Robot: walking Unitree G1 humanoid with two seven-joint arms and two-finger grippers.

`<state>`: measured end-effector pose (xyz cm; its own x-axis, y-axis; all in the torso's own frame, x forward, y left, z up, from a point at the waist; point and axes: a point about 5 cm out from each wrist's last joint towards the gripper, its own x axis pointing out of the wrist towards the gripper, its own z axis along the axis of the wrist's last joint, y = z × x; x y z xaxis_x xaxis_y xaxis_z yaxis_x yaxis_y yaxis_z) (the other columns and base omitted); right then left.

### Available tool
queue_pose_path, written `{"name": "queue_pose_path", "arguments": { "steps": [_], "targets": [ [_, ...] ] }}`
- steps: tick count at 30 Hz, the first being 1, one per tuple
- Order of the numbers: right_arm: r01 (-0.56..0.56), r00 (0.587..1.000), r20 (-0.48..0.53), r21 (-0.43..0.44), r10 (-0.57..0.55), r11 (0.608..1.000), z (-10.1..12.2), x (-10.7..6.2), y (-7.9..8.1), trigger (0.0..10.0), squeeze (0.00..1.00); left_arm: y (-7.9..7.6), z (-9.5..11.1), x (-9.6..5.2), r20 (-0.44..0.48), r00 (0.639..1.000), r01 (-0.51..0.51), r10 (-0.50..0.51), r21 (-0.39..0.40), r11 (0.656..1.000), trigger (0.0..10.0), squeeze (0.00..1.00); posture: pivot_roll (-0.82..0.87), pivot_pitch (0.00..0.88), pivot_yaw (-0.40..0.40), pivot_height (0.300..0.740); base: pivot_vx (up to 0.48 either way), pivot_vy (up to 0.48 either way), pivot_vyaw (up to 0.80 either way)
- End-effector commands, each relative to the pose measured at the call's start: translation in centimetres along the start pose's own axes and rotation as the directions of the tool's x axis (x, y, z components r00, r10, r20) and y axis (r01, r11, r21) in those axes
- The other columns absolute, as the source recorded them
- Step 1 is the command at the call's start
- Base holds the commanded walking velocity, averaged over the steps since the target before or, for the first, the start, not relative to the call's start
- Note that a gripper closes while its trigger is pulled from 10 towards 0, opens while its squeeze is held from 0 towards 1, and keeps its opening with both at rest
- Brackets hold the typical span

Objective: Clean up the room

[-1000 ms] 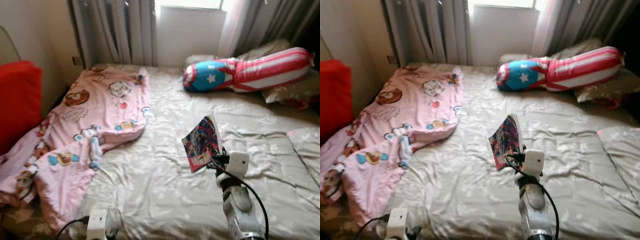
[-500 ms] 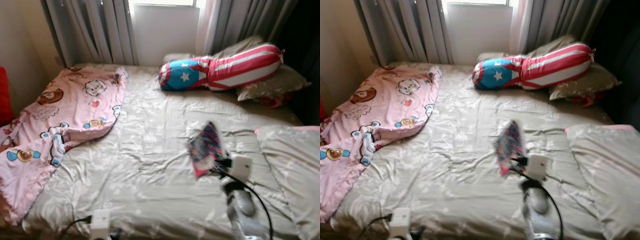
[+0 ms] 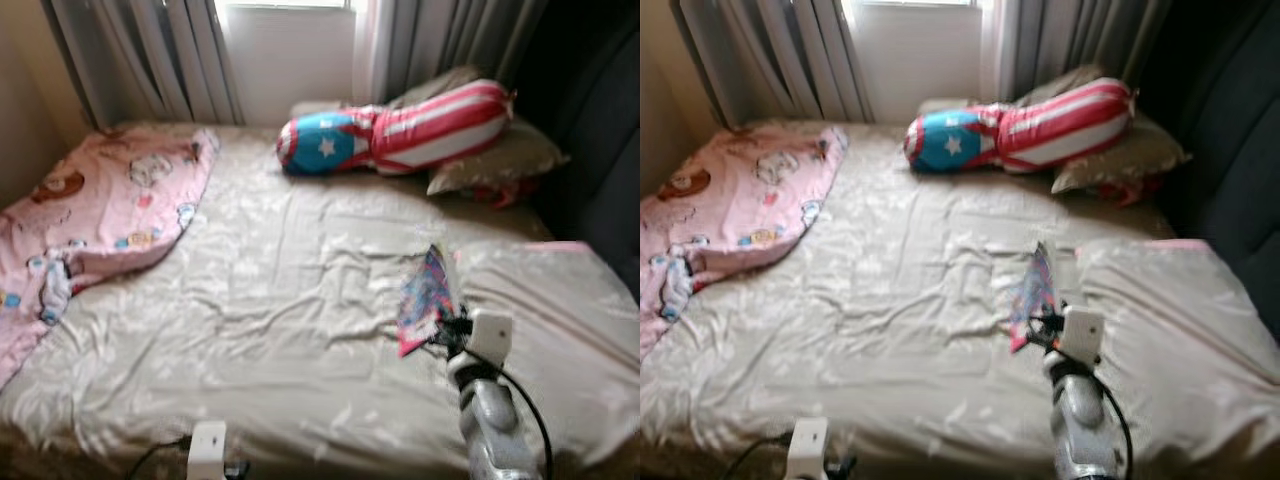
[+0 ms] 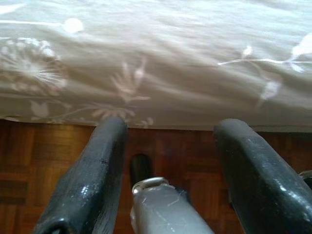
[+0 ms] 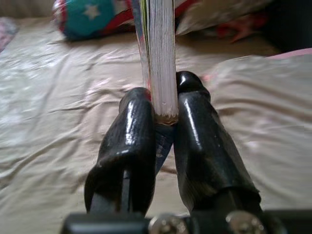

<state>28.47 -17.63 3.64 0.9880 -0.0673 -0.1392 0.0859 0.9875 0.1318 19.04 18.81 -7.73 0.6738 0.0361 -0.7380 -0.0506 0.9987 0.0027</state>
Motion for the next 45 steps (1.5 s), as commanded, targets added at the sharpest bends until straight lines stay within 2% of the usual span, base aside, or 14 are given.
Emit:
{"name": "queue_pose_path", "arguments": {
  "steps": [1,8,23,36,45],
  "targets": [
    [-0.035,0.998,0.054,0.005,0.035,0.999,1.05,0.49,1.16,10.0,0.00,0.52,-0.40,-0.15,-0.014,1.000,-0.007,0.007,0.012,1.000,10.0,0.00,-0.05,0.000,-0.040,0.739,0.000,0.000,0.00],
    [-0.019,0.999,0.036,0.008,0.019,1.000,0.76,0.43,0.96,10.0,0.00,0.67,-0.55,-0.21,-0.017,1.000,-0.016,0.016,0.003,1.000,10.0,0.00,-0.05,0.000,-0.038,0.739,0.000,0.000,0.00],
    [-0.033,0.999,0.021,0.000,0.033,0.999,0.46,0.41,1.13,10.0,0.00,0.84,-0.88,-0.32,-0.026,0.999,-0.021,0.021,0.001,1.000,10.0,0.00,-0.05,0.000,-0.039,0.739,0.000,0.000,-0.68],
    [-0.034,0.999,0.030,-0.009,0.034,0.999,0.64,0.50,1.02,10.0,0.00,0.96,-0.87,-0.32,-0.027,0.999,-0.027,0.027,-0.005,1.000,10.0,0.00,-0.05,0.000,-0.044,0.739,0.000,0.000,0.00],
    [-0.045,0.999,0.024,-0.020,0.045,0.999,0.61,0.60,1.19,10.0,0.00,1.05,-0.81,-0.31,-0.028,0.999,-0.031,0.031,-0.004,1.000,10.0,0.00,-0.04,0.000,-0.046,0.739,0.251,0.000,0.00]
  ]
}}
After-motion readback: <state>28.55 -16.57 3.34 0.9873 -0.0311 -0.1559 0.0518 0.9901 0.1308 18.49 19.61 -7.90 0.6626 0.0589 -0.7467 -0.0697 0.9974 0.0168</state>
